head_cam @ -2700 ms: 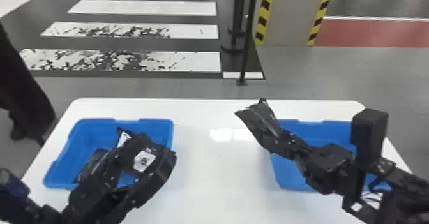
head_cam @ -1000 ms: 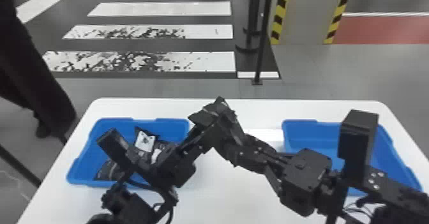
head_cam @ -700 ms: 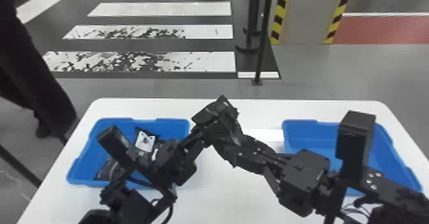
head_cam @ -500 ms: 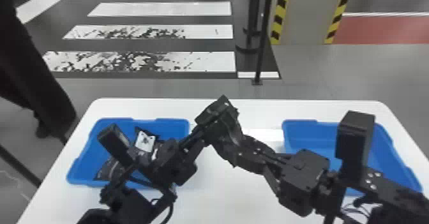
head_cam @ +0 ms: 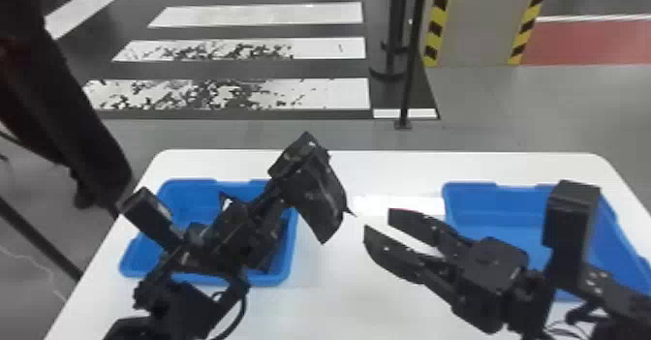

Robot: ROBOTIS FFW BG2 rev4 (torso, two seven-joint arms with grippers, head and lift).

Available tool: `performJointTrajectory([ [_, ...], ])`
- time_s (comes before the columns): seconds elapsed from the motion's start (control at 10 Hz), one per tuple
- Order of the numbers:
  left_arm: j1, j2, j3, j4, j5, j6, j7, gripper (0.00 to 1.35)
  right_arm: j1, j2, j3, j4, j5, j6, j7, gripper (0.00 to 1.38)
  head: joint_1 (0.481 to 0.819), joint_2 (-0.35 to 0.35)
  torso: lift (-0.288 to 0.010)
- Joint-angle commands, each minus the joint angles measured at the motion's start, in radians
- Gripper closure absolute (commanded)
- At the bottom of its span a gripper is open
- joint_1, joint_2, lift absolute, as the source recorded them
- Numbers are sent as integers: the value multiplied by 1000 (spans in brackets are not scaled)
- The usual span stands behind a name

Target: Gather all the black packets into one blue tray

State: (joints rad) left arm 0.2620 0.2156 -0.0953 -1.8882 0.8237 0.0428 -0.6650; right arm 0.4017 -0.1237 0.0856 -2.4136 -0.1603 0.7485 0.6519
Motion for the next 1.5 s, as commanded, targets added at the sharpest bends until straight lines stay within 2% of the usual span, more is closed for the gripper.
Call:
performJointTrajectory([
  [0.0,25,-1,79,0,-22,-6,-10,1208,11,15,-78,14,-1,-17,0,150,695,83,-110],
  [0.3,72,2,327,0,-166,4,-38,1208,47,45,-185,10,5,-34,2,211,695,100,-110],
  [0.4,72,4,422,4,-271,28,-42,1208,52,47,-189,12,5,-34,2,213,695,114,-110],
  [0.5,42,15,466,54,-345,19,-50,1208,52,48,-189,17,3,-34,6,214,695,163,-110],
  [0.7,-51,38,468,181,-463,-11,-76,1208,52,52,-187,27,1,-34,8,222,695,250,-110],
  [0.8,-90,44,452,243,-503,-16,-82,1207,52,52,-187,29,1,-34,8,223,695,265,-110],
  [0.9,-115,45,440,294,-537,-16,-82,1081,52,53,-187,32,3,-34,9,223,695,268,-110],
  [1.0,-117,41,432,316,-545,16,-79,544,62,59,-201,34,5,-49,6,223,695,268,-110],
  [1.1,-102,34,434,316,-545,-4,-77,5,87,73,-231,34,-7,-91,-12,223,695,264,-110],
  [1.2,-83,28,424,311,-525,-40,-77,48,136,96,-277,29,-31,-169,-60,223,695,252,-110],
  [1.3,-44,24,416,284,-475,-58,-77,226,182,125,-361,29,-29,-245,-87,223,695,222,-110],
  [1.4,15,10,432,208,-469,-60,-76,328,227,125,-405,32,-41,-317,-123,223,695,169,-110],
])
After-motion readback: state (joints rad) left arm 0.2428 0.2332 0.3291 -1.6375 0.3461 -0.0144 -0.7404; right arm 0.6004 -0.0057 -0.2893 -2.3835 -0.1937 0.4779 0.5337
